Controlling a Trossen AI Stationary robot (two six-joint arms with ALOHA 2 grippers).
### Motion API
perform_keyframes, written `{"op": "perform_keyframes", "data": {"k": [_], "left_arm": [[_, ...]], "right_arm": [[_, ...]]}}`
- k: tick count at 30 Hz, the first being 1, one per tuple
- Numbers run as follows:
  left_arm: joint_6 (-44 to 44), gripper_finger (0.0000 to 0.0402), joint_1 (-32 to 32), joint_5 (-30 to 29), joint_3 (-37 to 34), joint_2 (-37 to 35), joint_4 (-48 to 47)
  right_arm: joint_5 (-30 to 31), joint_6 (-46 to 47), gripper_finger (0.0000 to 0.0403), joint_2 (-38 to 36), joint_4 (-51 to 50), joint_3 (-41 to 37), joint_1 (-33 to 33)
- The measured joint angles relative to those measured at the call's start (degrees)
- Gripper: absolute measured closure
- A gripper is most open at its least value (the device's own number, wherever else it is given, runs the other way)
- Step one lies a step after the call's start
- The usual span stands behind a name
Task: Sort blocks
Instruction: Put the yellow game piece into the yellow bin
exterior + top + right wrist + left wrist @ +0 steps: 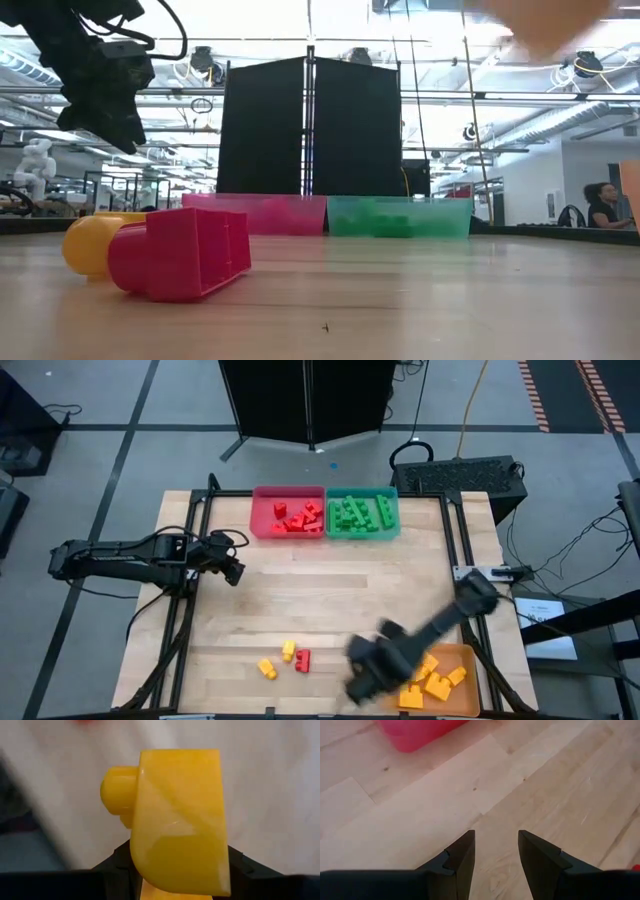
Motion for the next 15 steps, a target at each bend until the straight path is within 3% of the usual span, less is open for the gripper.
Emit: {"op": "perform_keyframes", "data": {"k": [7, 15], "left_arm": [[0.04, 0.0249, -0.02, 0.02, -0.02, 0.31, 0.37], [0.05, 0.0249, -0.01, -0.17, -0.01, 0.57, 1.86]], "right_arm": [[-12.99, 32.27, 0.0255, -3.70, -1.69, -12.77, 13.73], [-21.47, 54.63, 0.0255, -7.97, 2.31, -23.49, 21.74]]}}
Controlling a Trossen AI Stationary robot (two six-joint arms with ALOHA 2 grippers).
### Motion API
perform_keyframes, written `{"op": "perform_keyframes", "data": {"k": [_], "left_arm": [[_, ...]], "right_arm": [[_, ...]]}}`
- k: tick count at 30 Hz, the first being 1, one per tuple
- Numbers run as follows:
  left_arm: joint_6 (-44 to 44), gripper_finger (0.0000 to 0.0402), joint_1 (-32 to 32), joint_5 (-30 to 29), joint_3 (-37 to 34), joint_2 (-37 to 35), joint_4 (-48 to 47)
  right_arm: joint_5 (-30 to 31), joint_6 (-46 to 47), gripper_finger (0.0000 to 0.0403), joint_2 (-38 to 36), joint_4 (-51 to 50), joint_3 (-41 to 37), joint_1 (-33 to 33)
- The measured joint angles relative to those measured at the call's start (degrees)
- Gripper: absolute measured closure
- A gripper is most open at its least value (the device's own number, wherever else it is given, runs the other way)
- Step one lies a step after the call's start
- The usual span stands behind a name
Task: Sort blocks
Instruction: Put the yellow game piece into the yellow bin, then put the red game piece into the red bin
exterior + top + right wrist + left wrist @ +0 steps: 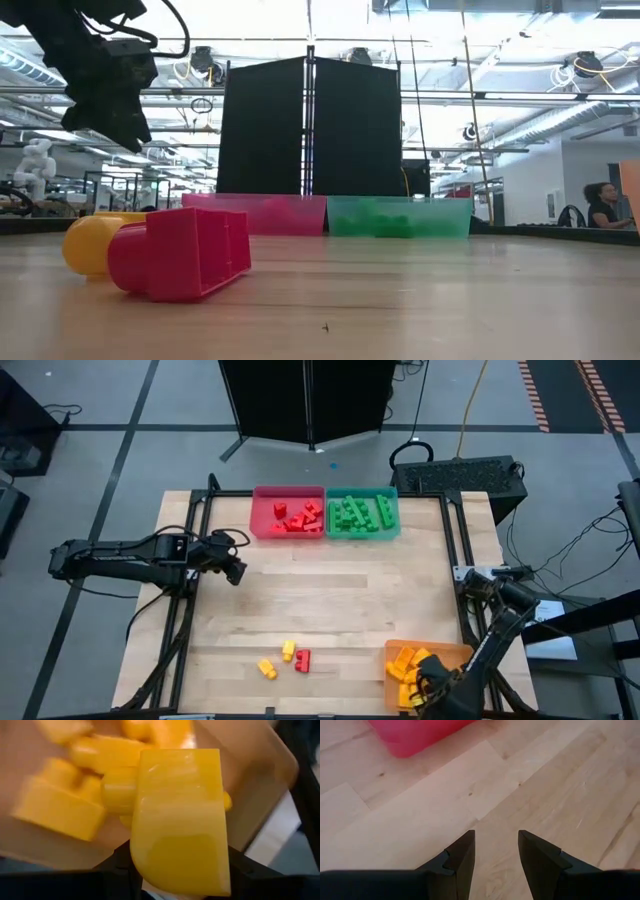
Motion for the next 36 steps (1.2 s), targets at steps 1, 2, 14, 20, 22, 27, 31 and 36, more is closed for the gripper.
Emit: {"op": "perform_keyframes", "data": {"k": [1, 2, 14, 20, 22, 27, 31, 36], "left_arm": [[-0.01, 0.0249, 0.00, -0.36, -0.01, 0.00, 0.09], [-0.03, 0.0249, 0.00, -0.68, -0.01, 0.02, 0.09], [0.00, 0.0249, 0.01, -1.08, 0.00, 0.00, 0.59], [0.02, 0.0249, 0.00, -1.10, 0.00, 0.00, 0.59], [0.04, 0.0249, 0.02, -1.10, -0.01, 0.00, 0.57], [0.04, 0.0249, 0.01, -1.10, -0.01, 0.00, 0.57], [0.01, 0.0249, 0.00, -1.10, -0.01, 0.00, 0.59], [-0.01, 0.0249, 0.01, -1.06, -0.01, 0.00, 0.59]], "right_arm": [[-1.49, 1.73, 0.0255, -0.50, 1.16, -1.81, 0.40], [-3.11, 3.12, 0.0255, -0.66, 2.54, -3.69, 0.68], [-8.58, -4.12, 0.0032, -2.66, 3.28, -10.04, -5.74], [-11.91, -19.22, 0.0058, -2.68, 2.85, -7.42, -9.24], [-9.48, -21.24, 0.0076, -2.68, 1.68, -4.74, -10.09], [6.12, -23.71, 0.0097, -2.68, -0.47, 6.50, -12.37], [29.76, -28.21, 0.0099, -2.74, 4.94, 16.38, -15.63], [49.29, -44.28, 0.0099, -2.79, 16.44, 21.80, -20.75]]}}
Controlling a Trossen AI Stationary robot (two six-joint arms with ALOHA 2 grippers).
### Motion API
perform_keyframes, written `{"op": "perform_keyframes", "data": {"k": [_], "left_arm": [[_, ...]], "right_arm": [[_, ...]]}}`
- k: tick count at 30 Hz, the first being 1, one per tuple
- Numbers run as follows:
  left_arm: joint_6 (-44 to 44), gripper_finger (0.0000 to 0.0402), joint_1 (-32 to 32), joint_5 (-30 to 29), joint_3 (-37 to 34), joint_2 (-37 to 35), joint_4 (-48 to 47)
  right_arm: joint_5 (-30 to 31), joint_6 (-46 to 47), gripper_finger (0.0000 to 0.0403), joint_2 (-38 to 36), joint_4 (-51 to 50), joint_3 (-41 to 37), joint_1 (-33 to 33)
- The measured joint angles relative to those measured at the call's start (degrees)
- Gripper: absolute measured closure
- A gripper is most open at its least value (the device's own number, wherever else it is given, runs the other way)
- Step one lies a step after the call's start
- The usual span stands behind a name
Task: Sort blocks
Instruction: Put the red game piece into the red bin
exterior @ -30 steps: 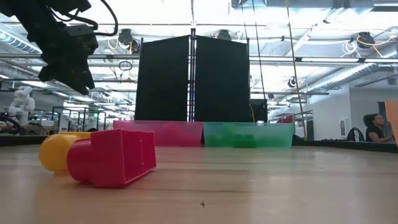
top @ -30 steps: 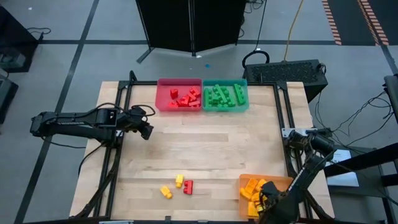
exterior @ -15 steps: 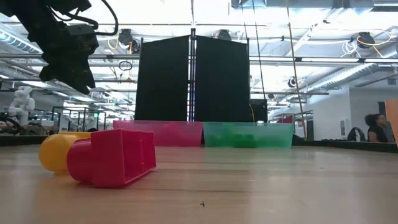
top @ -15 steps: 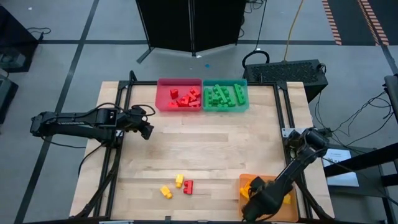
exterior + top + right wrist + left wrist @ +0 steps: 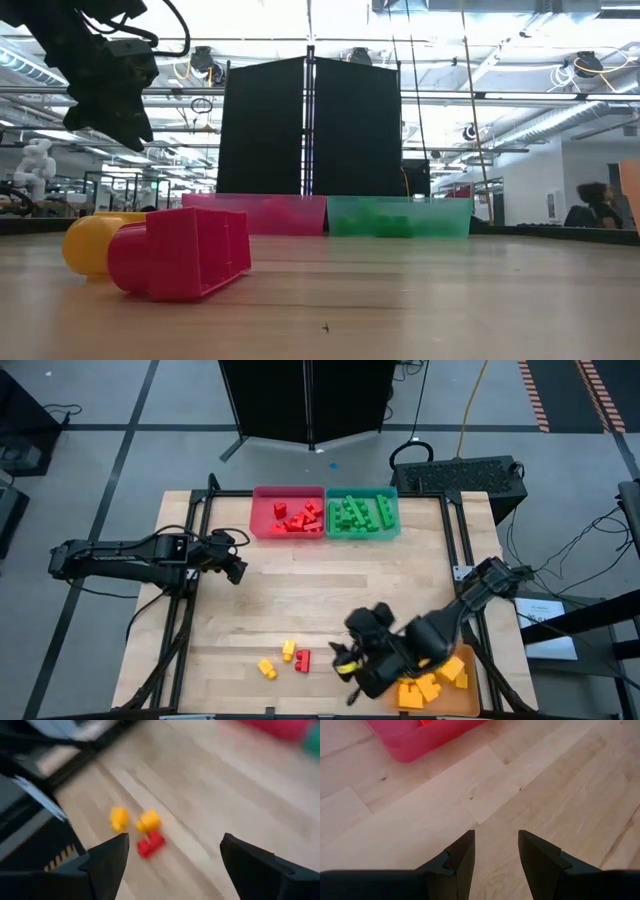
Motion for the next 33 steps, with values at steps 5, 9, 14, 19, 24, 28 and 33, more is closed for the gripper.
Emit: {"op": "perform_keyframes", "data": {"k": [5, 9, 14, 19, 24, 28, 33], "left_arm": [[-0.02, 0.0249, -0.01, 0.27, 0.01, 0.00, -0.03], [-0.04, 0.0249, 0.00, 0.37, 0.00, 0.00, -0.07], [-1.53, 0.0249, -0.02, 2.41, 0.00, -0.02, -0.09], [-1.28, 0.0249, -0.02, 4.81, 0.00, 0.00, -0.15], [3.11, 0.0249, -0.02, 5.68, 0.00, -0.02, -0.16], [6.53, 0.0249, -0.04, 8.25, 0.00, -0.02, -0.24], [9.12, 0.0249, -0.06, 10.43, 0.02, 0.00, -0.39]], "right_arm": [[-1.69, -12.46, 0.0099, 2.08, 6.19, -0.11, -5.28], [-6.55, -16.29, 0.0099, 5.38, 8.63, -0.15, -9.12], [-19.02, -6.91, 0.0099, 11.76, 12.96, -0.15, -11.66], [-20.95, -0.69, 0.0099, 18.06, 25.46, -0.15, -10.93], [-20.87, 11.47, 0.0099, 22.06, 25.59, -0.13, -10.25], [-20.84, 20.73, 0.0099, 23.42, 22.76, -0.13, -9.69], [-20.72, 26.29, 0.0099, 24.04, 23.13, -0.09, -9.46]]}}
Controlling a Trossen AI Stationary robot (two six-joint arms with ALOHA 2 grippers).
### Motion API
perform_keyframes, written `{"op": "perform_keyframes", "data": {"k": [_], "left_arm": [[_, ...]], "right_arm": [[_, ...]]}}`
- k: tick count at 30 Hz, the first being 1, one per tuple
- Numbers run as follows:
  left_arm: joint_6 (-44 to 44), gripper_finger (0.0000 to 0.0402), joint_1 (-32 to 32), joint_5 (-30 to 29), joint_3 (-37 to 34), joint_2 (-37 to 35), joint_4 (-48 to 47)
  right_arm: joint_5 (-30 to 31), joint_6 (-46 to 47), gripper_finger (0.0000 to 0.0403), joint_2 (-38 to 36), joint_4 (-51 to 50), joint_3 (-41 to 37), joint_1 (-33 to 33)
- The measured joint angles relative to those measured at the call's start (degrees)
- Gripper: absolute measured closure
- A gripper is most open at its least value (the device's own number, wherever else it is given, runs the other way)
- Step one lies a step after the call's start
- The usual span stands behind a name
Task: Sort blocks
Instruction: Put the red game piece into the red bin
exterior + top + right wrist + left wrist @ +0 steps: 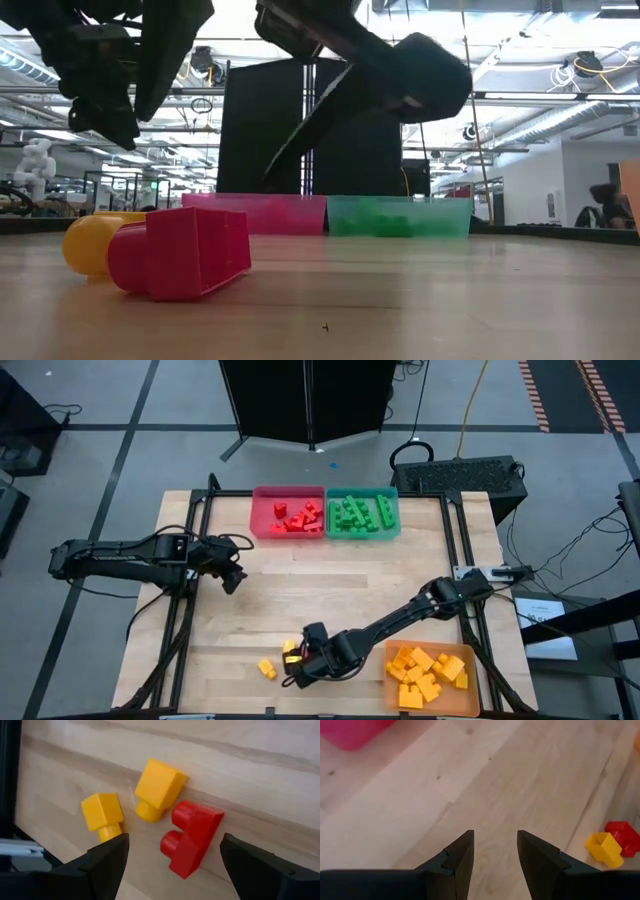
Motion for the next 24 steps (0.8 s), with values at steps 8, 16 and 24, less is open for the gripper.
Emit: {"op": "perform_keyframes", "data": {"k": [8, 16, 24], "left_arm": [[2.88, 0.0249, 0.00, 0.09, -0.02, -0.07, 0.01], [3.49, 0.0249, 0.00, 0.06, -0.02, -0.06, -1.29], [3.51, 0.0249, 0.00, -0.19, 0.00, -0.07, -1.20]], "right_arm": [[-0.05, 5.28, 0.0099, 3.17, 2.25, -0.01, 0.20], [-4.72, 9.54, 0.0100, 5.84, 1.18, 0.26, -0.32], [-8.84, 9.16, 0.0153, 5.93, -6.81, 0.34, -2.89]]}}
